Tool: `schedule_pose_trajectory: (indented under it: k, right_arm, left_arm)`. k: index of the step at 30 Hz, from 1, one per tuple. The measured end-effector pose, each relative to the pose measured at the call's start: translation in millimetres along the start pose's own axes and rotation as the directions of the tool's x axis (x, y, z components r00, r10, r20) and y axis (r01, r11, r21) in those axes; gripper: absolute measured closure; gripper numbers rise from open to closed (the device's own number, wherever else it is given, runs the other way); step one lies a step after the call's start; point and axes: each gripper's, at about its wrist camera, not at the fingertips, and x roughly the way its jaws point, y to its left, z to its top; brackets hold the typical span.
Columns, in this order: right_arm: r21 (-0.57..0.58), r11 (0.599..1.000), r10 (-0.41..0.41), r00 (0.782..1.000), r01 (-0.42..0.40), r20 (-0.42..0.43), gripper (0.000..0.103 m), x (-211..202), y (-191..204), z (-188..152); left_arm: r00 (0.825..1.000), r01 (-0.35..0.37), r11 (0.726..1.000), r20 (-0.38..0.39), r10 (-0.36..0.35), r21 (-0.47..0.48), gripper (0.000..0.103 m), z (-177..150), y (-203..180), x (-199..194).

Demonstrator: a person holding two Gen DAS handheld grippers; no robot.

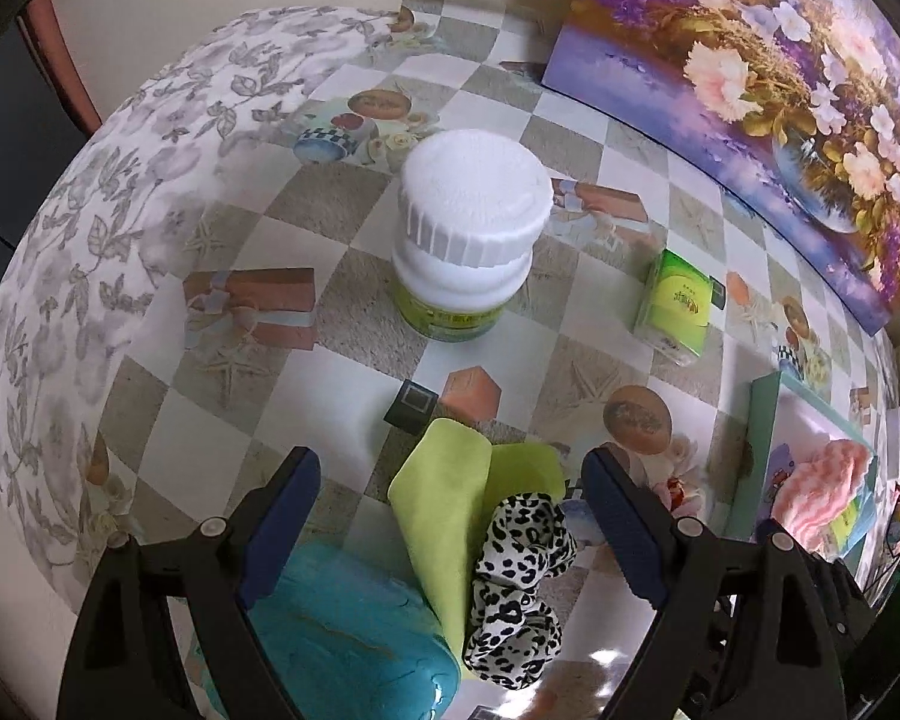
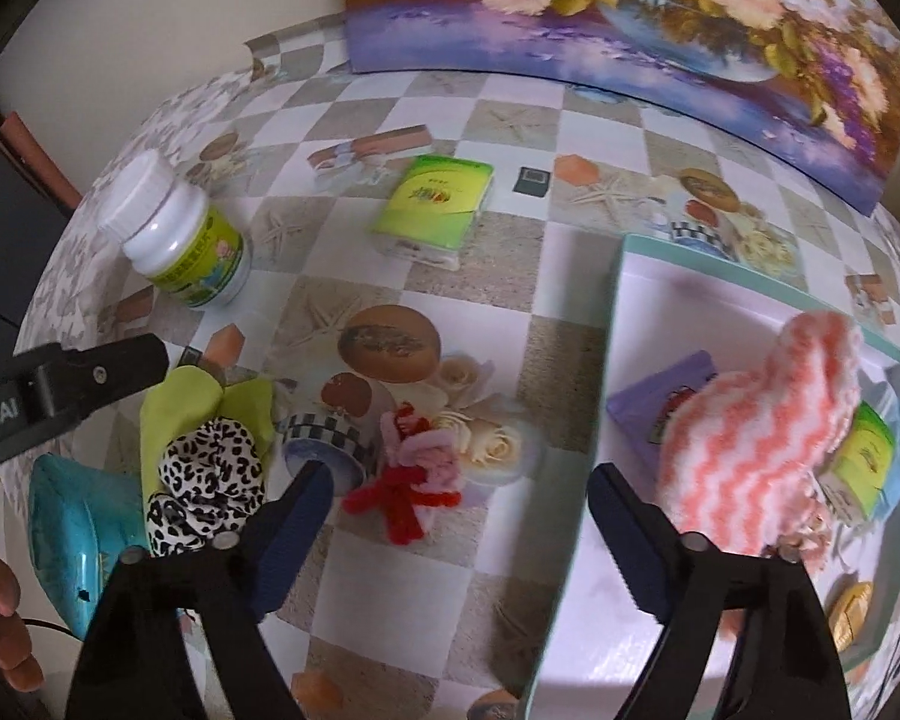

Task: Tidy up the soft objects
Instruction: 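Move both grippers back over the table toward the remaining items, then grasp the red plush toy with the right gripper while the left grasps the leopard scrunchie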

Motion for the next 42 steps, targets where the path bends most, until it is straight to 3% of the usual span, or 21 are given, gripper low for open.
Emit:
schedule_pose_trajectory:
  k: [4, 7, 11, 22, 27, 36, 42]
  right_arm:
    - [-0.032, 0.999, -0.025, 1.0, 0.026, 0.015, 0.017, 3, 5, 1]
    - [-0.031, 0.999, 0.007, 1.0, -0.006, 0.014, 0.03, 5, 5, 1]
    - [-0.038, 0.999, 0.018, 1.0, -0.018, -0.01, 0.04, 13, 8, 0]
    - [-0.057, 0.998, 0.0, 0.999, -0.003, -0.051, 0.048, 32, 10, -5]
    - [-0.067, 0.998, -0.015, 0.999, 0.012, -0.048, 0.067, 30, 10, -6]
    - [-0.005, 1.0, 0.012, 1.0, -0.012, -0.022, 0.069, 2, -11, -6]
    - [0.054, 0.999, 0.001, 1.0, -0.003, 0.031, 0.069, -27, -31, -7]
  left_arm:
    - [1.0, 0.003, 1.0, 0.005, -0.004, 0.02, 0.014, 0, -5, -1]
    - [1.0, 0.005, 1.0, 0.0, -0.005, 0.025, 0.014, -1, -6, 0]
    - [1.0, 0.007, 1.0, -0.001, -0.007, 0.019, 0.014, -1, -6, 0]
    - [1.0, 0.007, 0.999, -0.017, -0.007, 0.046, 0.014, -3, -14, 5]
    - [1.0, 0.005, 0.998, -0.018, -0.003, 0.061, 0.014, -5, -18, 5]
    - [1.0, 0.015, 0.996, -0.01, -0.014, 0.084, 0.014, -6, -23, 0]
    - [1.0, 0.023, 0.995, -0.016, -0.021, 0.1, 0.023, -8, -27, -2]
